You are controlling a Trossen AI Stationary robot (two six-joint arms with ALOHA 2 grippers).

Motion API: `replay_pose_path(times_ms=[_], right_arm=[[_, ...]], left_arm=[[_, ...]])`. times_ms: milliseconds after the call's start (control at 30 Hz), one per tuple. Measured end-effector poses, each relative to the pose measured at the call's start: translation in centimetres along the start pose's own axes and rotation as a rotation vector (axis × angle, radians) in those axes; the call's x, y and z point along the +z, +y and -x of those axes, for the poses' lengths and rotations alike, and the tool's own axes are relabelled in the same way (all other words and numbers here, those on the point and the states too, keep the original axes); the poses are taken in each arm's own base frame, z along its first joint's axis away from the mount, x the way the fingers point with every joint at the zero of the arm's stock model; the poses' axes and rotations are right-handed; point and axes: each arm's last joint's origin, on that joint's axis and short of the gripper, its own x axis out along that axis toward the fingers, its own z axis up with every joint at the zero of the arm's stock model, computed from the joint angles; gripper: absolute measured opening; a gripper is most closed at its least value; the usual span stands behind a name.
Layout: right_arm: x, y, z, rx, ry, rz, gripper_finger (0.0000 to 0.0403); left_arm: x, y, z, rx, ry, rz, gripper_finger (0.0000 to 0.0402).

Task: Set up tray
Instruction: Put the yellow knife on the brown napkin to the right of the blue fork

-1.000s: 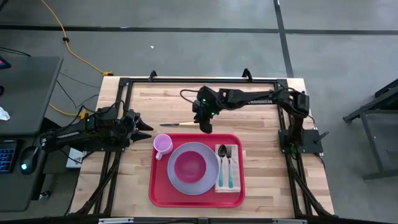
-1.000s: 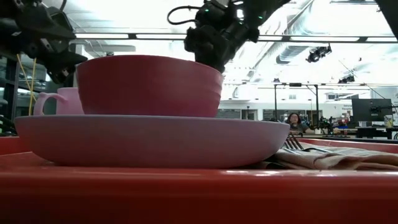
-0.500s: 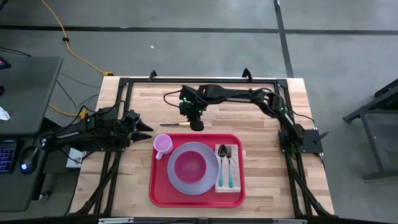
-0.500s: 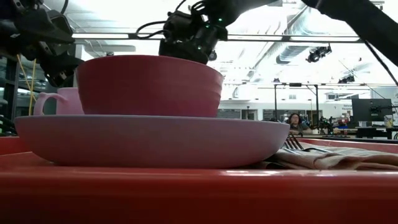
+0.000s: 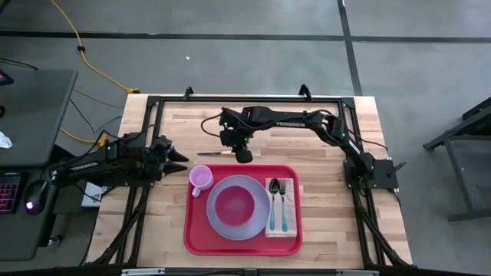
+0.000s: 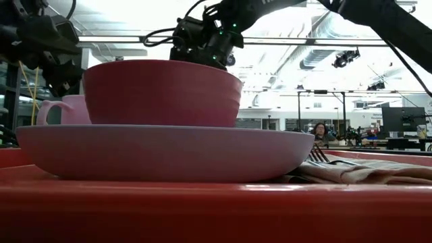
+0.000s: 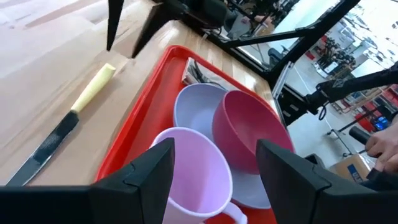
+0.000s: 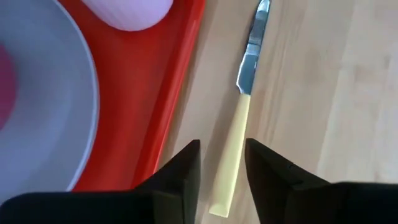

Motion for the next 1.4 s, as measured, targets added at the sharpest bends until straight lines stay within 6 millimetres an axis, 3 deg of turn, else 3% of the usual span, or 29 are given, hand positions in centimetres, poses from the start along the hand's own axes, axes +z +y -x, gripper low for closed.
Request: replay_pose_path(times_ms=[200,367,833,1133,1400], right_arm=[[0.1,-0.1,0.0,-0.004,-0.017,-0.012,0.0139],[-0.4,-0.3,-1.4,0.024,0.008,-0.041,0.0152],[-1.5,-1.7,-2.7,0.021,0.043,-0.074,0.0152],[-2.2,-1.1,-5.6,0.062,0.089,-0.066,0.015],[-2.5,-1.4,-6.6,0.055,0.095,-0.08,0.0149]], left_arm=[[0.0,0.0,0.0,0.011,-0.001,0.001,0.0255],[0.0,0.0,0.0,0.011,-0.001,0.002,0.0255],[0.0,0.0,0.0,0.01,-0.001,0.005,0.0255],[0.0,0.0,0.0,0.01,-0.001,0.008,0.0255],[0.0,0.0,0.0,0.01,0.0,0.008,0.0255]])
